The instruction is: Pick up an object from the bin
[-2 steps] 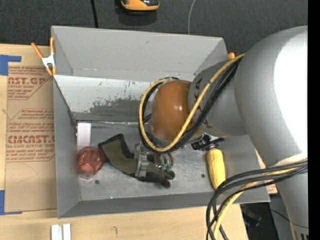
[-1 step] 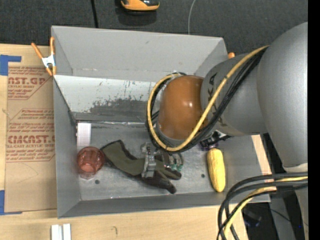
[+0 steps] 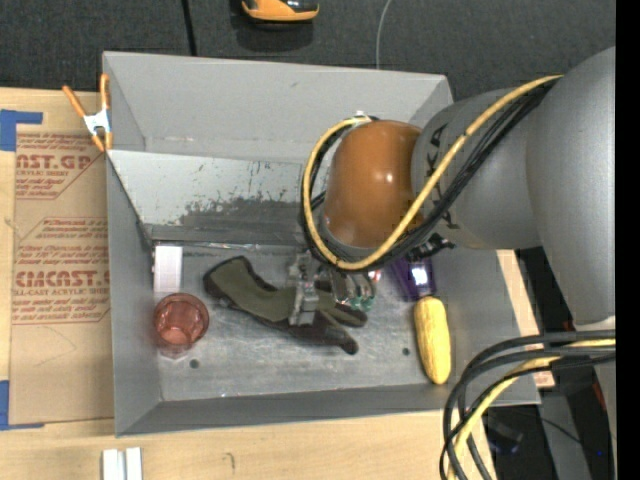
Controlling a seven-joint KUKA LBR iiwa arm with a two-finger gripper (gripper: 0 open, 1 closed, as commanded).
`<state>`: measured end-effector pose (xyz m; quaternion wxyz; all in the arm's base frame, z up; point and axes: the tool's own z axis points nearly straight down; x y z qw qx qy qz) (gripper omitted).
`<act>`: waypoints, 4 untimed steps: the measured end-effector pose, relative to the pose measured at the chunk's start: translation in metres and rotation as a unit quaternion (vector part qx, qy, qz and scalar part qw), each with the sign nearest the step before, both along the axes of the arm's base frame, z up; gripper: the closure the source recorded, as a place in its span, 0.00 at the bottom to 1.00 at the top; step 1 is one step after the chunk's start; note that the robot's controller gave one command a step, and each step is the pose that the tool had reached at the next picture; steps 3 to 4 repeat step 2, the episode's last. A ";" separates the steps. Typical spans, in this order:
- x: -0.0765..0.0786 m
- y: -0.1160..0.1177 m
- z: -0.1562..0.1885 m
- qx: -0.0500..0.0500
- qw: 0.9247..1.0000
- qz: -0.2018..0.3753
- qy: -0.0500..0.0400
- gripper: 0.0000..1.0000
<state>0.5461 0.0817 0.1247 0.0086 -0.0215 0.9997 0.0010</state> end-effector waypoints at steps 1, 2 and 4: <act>-0.004 0.000 0.013 -0.002 1.000 0.004 0.014 1.00; 0.004 -0.003 0.078 -0.001 1.000 0.013 0.009 1.00; 0.004 -0.003 0.078 -0.001 1.000 0.013 0.009 1.00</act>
Offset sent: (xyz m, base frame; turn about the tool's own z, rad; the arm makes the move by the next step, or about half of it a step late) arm 0.0167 -0.0132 0.1750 -0.0583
